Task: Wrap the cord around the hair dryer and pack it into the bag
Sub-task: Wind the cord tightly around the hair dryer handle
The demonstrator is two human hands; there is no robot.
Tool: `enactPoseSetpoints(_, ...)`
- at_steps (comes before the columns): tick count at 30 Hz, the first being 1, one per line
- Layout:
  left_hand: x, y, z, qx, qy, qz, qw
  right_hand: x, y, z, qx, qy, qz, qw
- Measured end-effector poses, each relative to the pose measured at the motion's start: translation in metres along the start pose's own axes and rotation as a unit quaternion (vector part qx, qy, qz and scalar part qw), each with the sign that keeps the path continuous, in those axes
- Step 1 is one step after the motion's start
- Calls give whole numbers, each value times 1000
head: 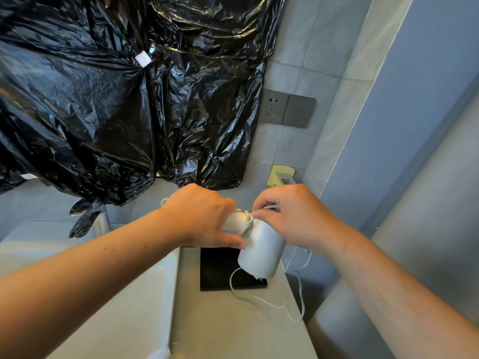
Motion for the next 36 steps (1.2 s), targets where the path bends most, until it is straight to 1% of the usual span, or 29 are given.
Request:
enactPoseSetpoints(4, 1, 0, 3, -15, -6, -19, 1000, 0, -2, 2, -28, -5, 35, 999)
enactPoseSetpoints(7, -2, 3, 6, -47, -6, -72, 996, -1, -9, 7, -22, -31, 52, 998)
enactPoseSetpoints(9, -7, 6, 8, -83, 7, -114, 990, -2, -14, 9, -8, -43, 37, 998)
enactPoseSetpoints(10, -8, 7, 10, -105, 15, -132, 986, -5, -15, 9, 2, -64, 13, 998)
enactPoseSetpoints(12, -9, 9, 15, -137, 27, -157, 978, -13, -16, 4, 28, -152, -29, 988)
enactPoseSetpoints(16, -9, 12, 22, -172, 43, -183, 967, -31, -14, -8, 61, -311, -61, 946)
enactPoseSetpoints(18, -10, 12, 22, -180, 51, -184, 965, -42, -13, -14, 70, -382, -95, 916)
enactPoseSetpoints(21, -7, 12, 22, -193, 107, -159, 962, -54, -6, -23, 85, -485, -142, 858)
enactPoseSetpoints(22, -5, 11, 22, -197, 128, -145, 961, -55, -2, -25, 82, -534, -163, 825)
enactPoseSetpoints(24, -2, 10, 20, -197, 162, -108, 961, -58, 9, -33, 85, -633, -195, 744)
enactPoseSetpoints(26, 0, 9, 14, -181, 197, -48, 962, -53, 16, -41, 121, -723, -188, 653)
enactPoseSetpoints(27, 1, 9, 11, -173, 210, -12, 962, -53, 18, -44, 117, -750, -182, 624)
enactPoseSetpoints(28, 1, 8, 7, -161, 219, 20, 962, -52, 18, -45, 102, -768, -173, 608)
enactPoseSetpoints(29, 0, 8, 3, -147, 226, 46, 962, -57, 19, -46, 81, -774, -156, 608)
enactPoseSetpoints(31, -4, 9, -4, -124, 249, 77, 958, -57, 21, -44, 64, -763, -120, 632)
enactPoseSetpoints(32, -7, 9, -7, -112, 265, 89, 954, -58, 23, -43, 66, -766, -106, 630)
enactPoseSetpoints(33, -9, 10, -10, -101, 284, 103, 948, -59, 25, -43, 71, -773, -100, 623)
enactPoseSetpoints(36, -16, 10, -17, -84, 355, 153, 918, -61, 30, -47, 78, -805, -91, 580)
Point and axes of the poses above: each hand's wrist, its own y-axis away from the middle knuckle, its own z-axis out of the back of the hand, x = y × z, the point moved 4 cm from there along -y, towards the middle knuckle, and after that the axes turned 1 degree about x, right-handed, at the moved point
